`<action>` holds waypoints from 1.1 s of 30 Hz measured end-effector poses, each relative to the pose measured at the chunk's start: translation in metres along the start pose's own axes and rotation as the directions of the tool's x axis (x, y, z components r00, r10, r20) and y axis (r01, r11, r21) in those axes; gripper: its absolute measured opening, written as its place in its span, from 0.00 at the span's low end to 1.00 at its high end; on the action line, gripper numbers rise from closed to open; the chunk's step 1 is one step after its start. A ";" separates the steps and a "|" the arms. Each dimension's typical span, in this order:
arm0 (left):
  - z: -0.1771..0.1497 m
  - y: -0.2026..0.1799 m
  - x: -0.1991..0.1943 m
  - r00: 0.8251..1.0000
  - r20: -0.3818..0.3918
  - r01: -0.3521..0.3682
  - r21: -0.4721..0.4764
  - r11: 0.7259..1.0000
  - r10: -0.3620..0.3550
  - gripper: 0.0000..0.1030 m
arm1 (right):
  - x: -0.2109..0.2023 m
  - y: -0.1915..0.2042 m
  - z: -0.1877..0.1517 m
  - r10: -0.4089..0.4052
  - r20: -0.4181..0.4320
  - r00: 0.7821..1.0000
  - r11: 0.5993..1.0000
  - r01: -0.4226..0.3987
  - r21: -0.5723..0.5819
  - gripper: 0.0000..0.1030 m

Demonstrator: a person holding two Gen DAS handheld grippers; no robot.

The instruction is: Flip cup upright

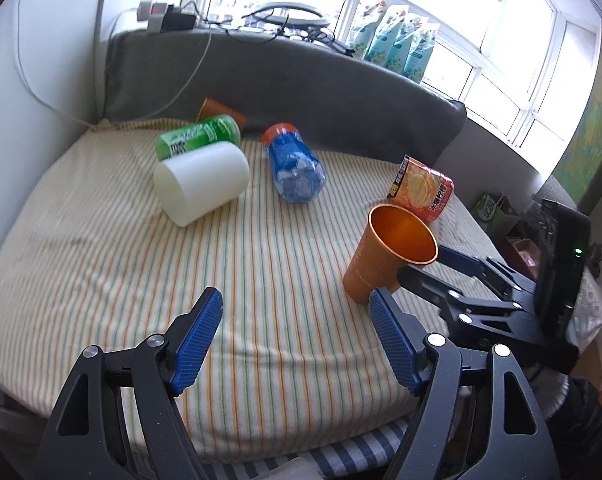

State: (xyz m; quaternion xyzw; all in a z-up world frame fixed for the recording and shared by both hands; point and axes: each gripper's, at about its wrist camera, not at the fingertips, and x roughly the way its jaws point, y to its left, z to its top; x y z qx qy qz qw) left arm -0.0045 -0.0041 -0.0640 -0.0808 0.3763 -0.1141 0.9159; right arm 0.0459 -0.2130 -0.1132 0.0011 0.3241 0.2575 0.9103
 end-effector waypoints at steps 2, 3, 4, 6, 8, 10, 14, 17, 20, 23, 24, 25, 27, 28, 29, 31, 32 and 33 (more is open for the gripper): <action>0.002 -0.004 -0.002 1.000 0.026 -0.015 0.020 1.000 0.015 0.74 | -0.007 -0.002 -0.002 -0.001 0.010 1.000 1.000 0.001 0.012 0.81; 0.004 -0.005 -0.002 0.999 0.040 -0.025 0.029 0.999 0.023 0.74 | -0.010 -0.002 -0.002 -0.004 0.015 1.000 1.000 0.004 0.016 0.81; 0.005 -0.008 -0.003 0.998 0.057 -0.036 0.041 0.999 0.034 0.74 | -0.014 -0.003 -0.003 -0.007 0.021 1.000 1.000 0.007 0.020 0.81; 0.007 -0.013 -0.005 0.995 0.089 -0.059 0.066 0.996 0.053 0.74 | -0.022 -0.005 -0.005 -0.010 0.031 0.999 0.999 0.009 0.032 0.81; 0.009 -0.017 -0.006 0.991 0.113 -0.074 0.081 0.994 0.065 0.74 | -0.029 -0.007 -0.006 -0.020 0.041 0.999 0.999 0.018 0.039 0.81; 0.012 -0.020 -0.007 0.989 0.128 -0.079 0.088 0.993 0.067 0.74 | -0.037 -0.008 -0.007 -0.030 0.055 0.998 0.999 0.028 0.041 0.81; 0.014 -0.025 -0.011 0.982 0.175 -0.096 0.098 0.991 0.078 0.74 | -0.050 -0.010 -0.008 -0.060 0.081 0.995 0.997 0.056 0.047 0.82; 0.014 -0.030 -0.015 0.972 0.215 -0.115 0.107 0.987 0.090 0.74 | -0.062 -0.011 -0.008 -0.090 0.112 0.990 0.995 0.084 0.057 0.83; 0.016 -0.033 -0.018 0.966 0.240 -0.126 0.111 0.986 0.096 0.74 | -0.073 -0.013 -0.007 -0.124 0.147 0.981 0.991 0.114 0.072 0.86; 0.018 -0.035 -0.019 0.962 0.254 -0.131 0.113 0.985 0.099 0.74 | -0.080 -0.015 -0.004 -0.149 0.167 0.975 0.987 0.136 0.089 0.86; 0.018 -0.036 -0.020 0.961 0.259 -0.133 0.115 0.984 0.100 0.74 | -0.083 -0.017 -0.004 -0.159 0.175 0.972 0.985 0.144 0.097 0.86; 0.018 -0.037 -0.020 0.960 0.262 -0.135 0.115 0.984 0.101 0.74 | -0.086 -0.018 -0.003 -0.167 0.183 0.969 0.983 0.150 0.104 0.86; 0.018 -0.038 -0.021 0.957 0.271 -0.135 0.116 0.984 0.099 0.74 | -0.089 -0.020 -0.003 -0.185 0.194 0.963 0.980 0.165 0.114 0.86; 0.019 -0.038 -0.022 0.955 0.279 -0.139 0.116 0.984 0.102 0.74 | -0.091 -0.021 -0.002 -0.196 0.201 0.960 0.977 0.174 0.120 0.86; 0.018 -0.039 -0.023 0.952 0.288 -0.143 0.117 0.983 0.104 0.74 | -0.094 -0.022 -0.001 -0.205 0.209 0.956 0.975 0.181 0.126 0.86; 0.018 -0.041 -0.025 0.945 0.309 -0.156 0.119 0.981 0.112 0.74 | -0.097 -0.023 0.000 -0.221 0.225 0.949 0.971 0.193 0.140 0.88; 0.019 -0.042 -0.027 0.941 0.318 -0.159 0.119 0.980 0.114 0.75 | -0.099 -0.023 0.001 -0.228 0.231 0.946 0.969 0.199 0.143 0.94; 0.019 -0.042 -0.028 0.937 0.330 -0.161 0.118 0.980 0.114 0.75 | -0.101 -0.023 0.001 -0.236 0.241 0.941 0.968 0.205 0.146 1.00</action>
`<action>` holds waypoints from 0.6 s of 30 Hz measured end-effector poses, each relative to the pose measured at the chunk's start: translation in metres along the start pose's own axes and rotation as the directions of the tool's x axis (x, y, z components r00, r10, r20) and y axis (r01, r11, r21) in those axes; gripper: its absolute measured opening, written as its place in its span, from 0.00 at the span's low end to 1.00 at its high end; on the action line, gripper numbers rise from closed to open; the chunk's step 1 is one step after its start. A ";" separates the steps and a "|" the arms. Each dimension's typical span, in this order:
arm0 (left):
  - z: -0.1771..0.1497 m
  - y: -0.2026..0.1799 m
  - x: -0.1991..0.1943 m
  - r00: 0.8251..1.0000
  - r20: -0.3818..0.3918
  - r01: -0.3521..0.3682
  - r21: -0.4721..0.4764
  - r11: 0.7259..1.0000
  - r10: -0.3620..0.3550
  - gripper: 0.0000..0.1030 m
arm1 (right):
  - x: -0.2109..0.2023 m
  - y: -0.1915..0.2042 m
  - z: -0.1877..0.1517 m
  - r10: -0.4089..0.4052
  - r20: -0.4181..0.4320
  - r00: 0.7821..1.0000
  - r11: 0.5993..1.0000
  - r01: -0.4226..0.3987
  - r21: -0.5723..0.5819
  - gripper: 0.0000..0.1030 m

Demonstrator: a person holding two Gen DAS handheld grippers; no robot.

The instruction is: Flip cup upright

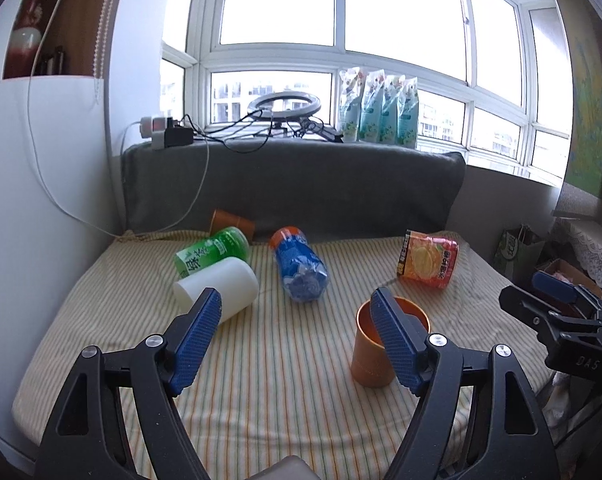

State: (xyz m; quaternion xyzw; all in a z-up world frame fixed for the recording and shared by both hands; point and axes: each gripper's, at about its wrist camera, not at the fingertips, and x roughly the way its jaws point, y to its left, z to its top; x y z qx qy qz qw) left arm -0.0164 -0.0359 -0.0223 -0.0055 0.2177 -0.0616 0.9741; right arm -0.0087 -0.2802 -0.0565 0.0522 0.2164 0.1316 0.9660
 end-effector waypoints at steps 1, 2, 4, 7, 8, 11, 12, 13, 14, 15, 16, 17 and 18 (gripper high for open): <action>0.001 0.000 -0.001 1.000 0.012 -0.004 -0.001 1.000 0.004 0.75 | -0.003 0.000 0.001 -0.016 0.025 1.000 1.000 0.016 0.002 1.00; 0.002 0.000 -0.003 1.000 0.021 -0.010 -0.001 1.000 0.010 0.76 | -0.005 0.000 0.002 -0.027 0.038 0.999 1.000 0.027 0.002 1.00; 0.003 0.000 -0.005 0.999 0.041 -0.014 -0.004 1.000 0.015 0.79 | -0.007 0.001 0.006 -0.042 0.057 0.997 0.999 0.043 -0.003 1.00; 0.005 0.000 -0.009 0.997 0.073 -0.036 0.000 0.999 0.036 0.80 | -0.008 0.001 0.009 -0.060 0.079 0.995 0.998 0.060 0.002 1.00; 0.006 0.000 -0.010 0.996 0.084 -0.041 0.003 0.999 0.040 0.80 | -0.009 0.001 0.010 -0.071 0.087 0.994 0.997 0.071 0.004 1.00; 0.006 0.001 -0.012 0.993 0.106 -0.047 0.001 0.999 0.047 0.83 | -0.011 0.001 0.011 -0.105 0.117 0.988 0.994 0.105 0.008 1.00; 0.007 0.001 -0.012 0.993 0.107 -0.047 -0.001 0.999 0.047 0.84 | -0.012 0.001 0.011 -0.111 0.121 0.986 0.994 0.111 0.007 1.00; 0.007 0.002 -0.011 0.993 0.104 -0.047 -0.003 0.999 0.047 0.84 | -0.011 0.000 0.011 -0.114 0.121 0.986 0.993 0.114 0.006 1.00; 0.007 0.002 -0.011 0.994 0.102 -0.046 -0.003 0.999 0.046 0.84 | -0.011 0.000 0.011 -0.116 0.119 0.986 0.993 0.116 0.006 1.00; 0.007 0.002 -0.010 0.994 0.098 -0.045 -0.003 0.999 0.045 0.84 | -0.010 0.000 0.010 -0.116 0.116 0.986 0.993 0.116 0.007 1.00; 0.007 0.002 -0.010 0.994 0.097 -0.045 -0.003 0.999 0.045 0.84 | -0.009 0.000 0.010 -0.116 0.111 0.987 0.993 0.116 0.008 1.00; 0.007 0.003 -0.010 0.995 0.095 -0.043 -0.004 0.999 0.043 0.84 | -0.008 -0.001 0.009 -0.117 0.109 0.987 0.993 0.117 0.008 1.00; 0.007 0.003 -0.009 0.995 0.093 -0.040 -0.005 0.999 0.041 0.84 | -0.007 -0.001 0.009 -0.116 0.107 0.987 0.993 0.116 0.008 1.00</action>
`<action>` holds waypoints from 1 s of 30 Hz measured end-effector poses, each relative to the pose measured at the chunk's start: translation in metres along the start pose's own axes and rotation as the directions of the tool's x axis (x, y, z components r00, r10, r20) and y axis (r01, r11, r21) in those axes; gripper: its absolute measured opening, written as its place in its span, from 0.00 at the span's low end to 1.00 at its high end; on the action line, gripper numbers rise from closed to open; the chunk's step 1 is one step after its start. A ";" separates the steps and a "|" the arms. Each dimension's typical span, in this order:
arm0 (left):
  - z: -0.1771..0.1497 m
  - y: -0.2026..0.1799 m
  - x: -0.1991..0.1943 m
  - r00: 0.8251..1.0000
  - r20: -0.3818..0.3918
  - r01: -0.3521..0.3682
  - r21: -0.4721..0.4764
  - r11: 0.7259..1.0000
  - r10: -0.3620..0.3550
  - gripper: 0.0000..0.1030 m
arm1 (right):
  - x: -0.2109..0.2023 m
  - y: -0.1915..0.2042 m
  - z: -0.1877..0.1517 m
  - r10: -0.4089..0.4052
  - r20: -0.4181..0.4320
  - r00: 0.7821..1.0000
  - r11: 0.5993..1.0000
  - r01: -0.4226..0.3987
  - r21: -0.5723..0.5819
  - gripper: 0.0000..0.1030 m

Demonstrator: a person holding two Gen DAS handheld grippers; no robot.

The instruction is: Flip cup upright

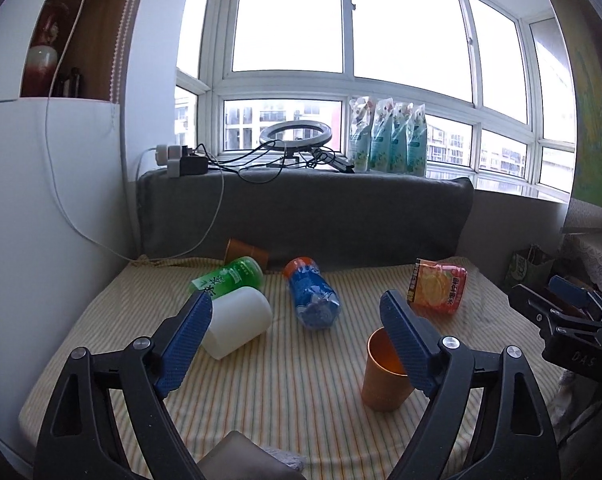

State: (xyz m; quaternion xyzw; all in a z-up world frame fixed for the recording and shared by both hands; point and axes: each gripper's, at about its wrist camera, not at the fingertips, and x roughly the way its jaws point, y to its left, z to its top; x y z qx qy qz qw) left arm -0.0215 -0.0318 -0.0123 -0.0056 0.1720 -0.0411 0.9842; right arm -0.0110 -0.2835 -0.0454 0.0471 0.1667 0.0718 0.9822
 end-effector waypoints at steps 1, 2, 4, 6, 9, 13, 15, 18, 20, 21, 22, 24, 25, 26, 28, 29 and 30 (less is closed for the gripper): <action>0.000 0.000 0.000 1.000 -0.001 0.002 0.000 1.000 -0.002 0.84 | 0.001 0.000 0.000 0.001 -0.003 1.000 1.000 -0.001 0.000 1.00; 0.001 0.000 0.000 1.000 -0.001 0.003 0.000 1.000 -0.003 0.84 | 0.001 0.000 0.000 0.002 -0.004 1.000 1.000 -0.002 0.001 1.00; 0.001 0.000 -0.001 1.000 0.002 0.004 0.001 1.000 -0.004 0.84 | 0.001 0.001 0.000 0.003 -0.006 1.000 1.000 -0.003 0.001 1.00; 0.002 0.000 -0.001 1.000 0.004 0.002 0.001 1.000 -0.002 0.84 | 0.001 0.001 -0.001 0.004 -0.004 1.000 1.000 -0.004 0.000 1.00; 0.001 0.000 -0.002 1.000 0.002 0.004 0.000 1.000 -0.004 0.84 | 0.001 0.001 -0.001 0.005 -0.002 1.000 1.000 -0.005 -0.001 1.00; 0.002 -0.001 -0.001 1.000 -0.001 0.006 0.005 1.000 -0.006 0.84 | 0.003 0.001 -0.001 0.009 -0.011 1.000 1.000 -0.009 0.000 1.00; 0.001 -0.002 -0.001 1.000 -0.002 0.006 0.006 1.000 -0.006 0.84 | 0.004 0.001 -0.002 0.011 -0.014 1.000 1.000 -0.011 0.000 1.00; 0.002 -0.003 -0.001 1.000 -0.002 0.008 0.009 1.000 -0.008 0.84 | 0.004 0.001 -0.002 0.012 -0.017 1.000 1.000 -0.012 0.002 1.00; 0.002 -0.003 -0.001 1.000 -0.003 0.007 0.008 1.000 -0.007 0.84 | 0.004 0.001 -0.003 0.015 -0.019 1.000 1.000 -0.015 0.002 1.00; 0.002 -0.003 -0.001 1.000 -0.003 0.009 0.008 1.000 -0.009 0.84 | 0.004 0.002 -0.003 0.016 -0.020 1.000 1.000 -0.016 0.001 1.00; 0.002 -0.003 -0.001 1.000 -0.003 0.009 0.007 1.000 -0.009 0.84 | 0.004 0.002 -0.003 0.018 -0.021 1.000 1.000 -0.018 0.000 1.00; 0.002 -0.003 -0.002 1.000 -0.004 0.009 0.008 1.000 -0.009 0.84 | 0.005 0.003 -0.003 0.021 -0.025 0.999 1.000 -0.021 -0.002 1.00; 0.002 -0.003 -0.001 1.000 -0.003 0.009 0.008 1.000 -0.009 0.84 | 0.006 0.003 -0.004 0.024 -0.027 0.999 1.000 -0.024 -0.001 1.00; 0.002 -0.002 -0.002 1.000 -0.003 0.009 0.008 1.000 -0.009 0.84 | 0.006 0.003 -0.004 0.025 -0.029 0.999 1.000 -0.025 0.001 1.00; 0.002 -0.003 -0.001 1.000 -0.004 0.008 0.007 1.000 -0.008 0.84 | 0.007 0.003 -0.005 0.026 -0.031 0.999 1.000 -0.026 0.002 1.00; 0.002 -0.002 -0.001 1.000 -0.005 0.009 0.006 1.000 -0.009 0.84 | 0.007 0.003 -0.005 0.027 -0.033 0.999 1.000 -0.027 0.002 1.00; 0.002 -0.002 -0.001 1.000 -0.005 0.008 0.005 1.000 -0.008 0.84 | 0.007 0.003 -0.005 0.027 -0.035 0.999 1.000 -0.027 0.002 1.00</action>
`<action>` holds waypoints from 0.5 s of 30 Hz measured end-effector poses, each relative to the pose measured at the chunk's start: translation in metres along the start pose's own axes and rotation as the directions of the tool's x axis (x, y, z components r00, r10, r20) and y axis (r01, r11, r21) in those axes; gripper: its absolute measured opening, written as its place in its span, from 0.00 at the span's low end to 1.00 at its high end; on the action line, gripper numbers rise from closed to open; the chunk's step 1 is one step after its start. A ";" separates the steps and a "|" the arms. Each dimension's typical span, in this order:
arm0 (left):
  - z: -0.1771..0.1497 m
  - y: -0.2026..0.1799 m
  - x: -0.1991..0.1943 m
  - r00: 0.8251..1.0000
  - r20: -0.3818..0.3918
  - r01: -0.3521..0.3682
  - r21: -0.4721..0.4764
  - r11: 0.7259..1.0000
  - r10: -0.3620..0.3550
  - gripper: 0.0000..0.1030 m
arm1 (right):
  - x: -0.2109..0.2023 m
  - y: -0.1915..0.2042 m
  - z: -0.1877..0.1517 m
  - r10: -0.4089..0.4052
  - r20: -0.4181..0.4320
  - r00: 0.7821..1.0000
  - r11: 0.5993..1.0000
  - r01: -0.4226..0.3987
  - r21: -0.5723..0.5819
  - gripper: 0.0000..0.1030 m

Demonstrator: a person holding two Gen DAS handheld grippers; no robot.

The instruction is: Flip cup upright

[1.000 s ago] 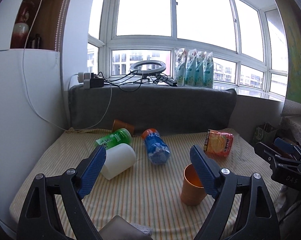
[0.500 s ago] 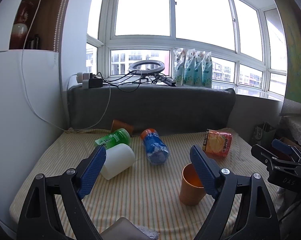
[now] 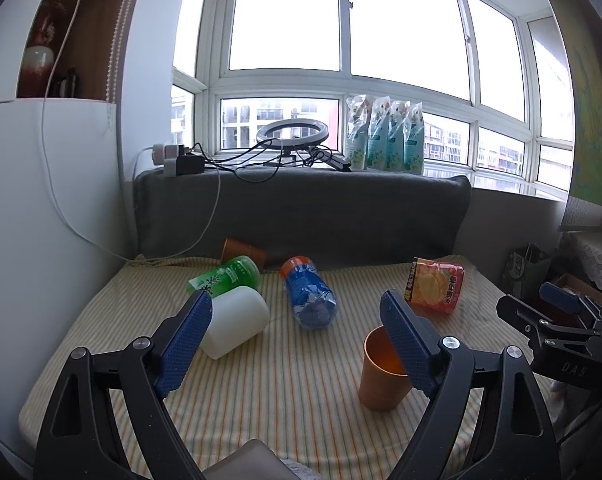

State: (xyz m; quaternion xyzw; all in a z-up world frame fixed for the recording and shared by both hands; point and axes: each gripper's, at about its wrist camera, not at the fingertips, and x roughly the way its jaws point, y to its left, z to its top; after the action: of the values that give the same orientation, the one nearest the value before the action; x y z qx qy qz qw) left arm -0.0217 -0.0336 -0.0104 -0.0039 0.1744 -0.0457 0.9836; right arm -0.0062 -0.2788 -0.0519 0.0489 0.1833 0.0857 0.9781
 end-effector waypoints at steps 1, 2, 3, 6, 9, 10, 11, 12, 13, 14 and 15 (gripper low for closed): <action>0.000 0.000 0.000 1.000 0.000 0.000 -0.001 1.000 0.000 0.84 | 0.000 0.000 0.000 0.000 -0.001 1.000 1.000 0.000 0.000 1.00; -0.001 0.000 0.001 1.000 -0.002 0.000 -0.001 1.000 0.000 0.84 | 0.000 0.000 0.000 0.000 -0.002 1.000 1.000 0.000 0.000 1.00; -0.001 0.000 0.001 1.000 -0.005 0.002 -0.002 1.000 -0.002 0.84 | 0.000 0.001 0.000 0.001 -0.003 1.000 1.000 -0.001 0.000 1.00; -0.002 0.001 0.003 1.000 -0.008 0.001 -0.003 1.000 -0.001 0.84 | 0.000 0.001 -0.001 0.002 -0.003 1.000 1.000 -0.002 -0.001 1.00; -0.002 0.002 0.004 1.000 -0.014 -0.001 -0.005 1.000 0.001 0.84 | 0.001 0.002 -0.002 0.006 -0.007 1.000 1.000 -0.006 -0.002 1.00; -0.002 0.002 0.005 1.000 -0.017 0.001 -0.005 1.000 -0.001 0.84 | 0.001 0.002 -0.002 0.008 -0.009 1.000 1.000 -0.008 -0.002 1.00; -0.003 0.002 0.005 1.000 -0.019 0.000 -0.004 1.000 -0.001 0.84 | 0.001 0.003 -0.003 0.010 -0.012 1.000 1.000 -0.010 -0.002 1.00; -0.003 0.001 0.006 1.000 -0.020 -0.001 -0.004 1.000 0.001 0.84 | 0.002 0.003 -0.003 0.011 -0.013 1.000 1.000 -0.011 -0.003 1.00; -0.003 0.002 0.007 1.000 -0.022 0.000 -0.003 1.000 0.000 0.84 | 0.002 0.003 -0.004 0.013 -0.014 1.000 1.000 -0.013 -0.004 1.00; -0.003 0.001 0.007 1.000 -0.023 0.000 -0.003 1.000 0.000 0.84 | 0.002 0.004 -0.004 0.017 -0.016 1.000 1.000 -0.017 -0.006 1.00; -0.003 0.001 0.007 1.000 -0.025 0.001 -0.003 1.000 -0.001 0.84 | 0.002 0.005 -0.004 0.020 -0.017 1.000 1.000 -0.020 -0.009 1.00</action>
State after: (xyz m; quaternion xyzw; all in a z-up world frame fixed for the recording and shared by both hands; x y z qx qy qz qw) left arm -0.0159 -0.0328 -0.0158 -0.0048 0.1866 -0.0458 0.9814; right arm -0.0066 -0.2736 -0.0561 0.0457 0.1907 0.0965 0.9758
